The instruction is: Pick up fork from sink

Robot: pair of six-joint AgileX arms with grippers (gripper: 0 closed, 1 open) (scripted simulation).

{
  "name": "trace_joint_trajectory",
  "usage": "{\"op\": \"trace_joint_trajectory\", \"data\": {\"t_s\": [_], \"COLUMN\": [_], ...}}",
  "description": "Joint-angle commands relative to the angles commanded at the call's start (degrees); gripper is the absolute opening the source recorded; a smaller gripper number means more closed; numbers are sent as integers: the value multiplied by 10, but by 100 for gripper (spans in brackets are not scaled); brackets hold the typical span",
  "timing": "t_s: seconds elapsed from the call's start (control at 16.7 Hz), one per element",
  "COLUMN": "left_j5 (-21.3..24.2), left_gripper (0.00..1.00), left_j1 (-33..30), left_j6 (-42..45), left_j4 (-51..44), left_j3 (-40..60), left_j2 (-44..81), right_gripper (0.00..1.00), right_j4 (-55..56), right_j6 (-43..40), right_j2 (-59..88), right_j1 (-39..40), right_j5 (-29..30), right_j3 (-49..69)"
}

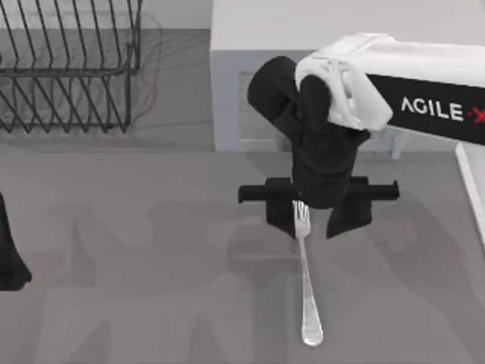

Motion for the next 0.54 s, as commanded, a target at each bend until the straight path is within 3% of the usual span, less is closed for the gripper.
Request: {"op": "trace_joint_trajectory", "data": {"t_s": [0.18, 0.54], "left_j5": [0, 0], "left_gripper": [100, 100], "left_j1": [0, 0], "left_j6": [0, 0], "left_j4": [0, 0], "left_j3": [0, 0], "left_j2": [0, 0], "right_gripper": [98, 100], "right_j4": [0, 0], "right_j6": [0, 0], "right_j2": [0, 0], "right_j1": [0, 0], "right_j5": [0, 0], "right_j3": [0, 0]}}
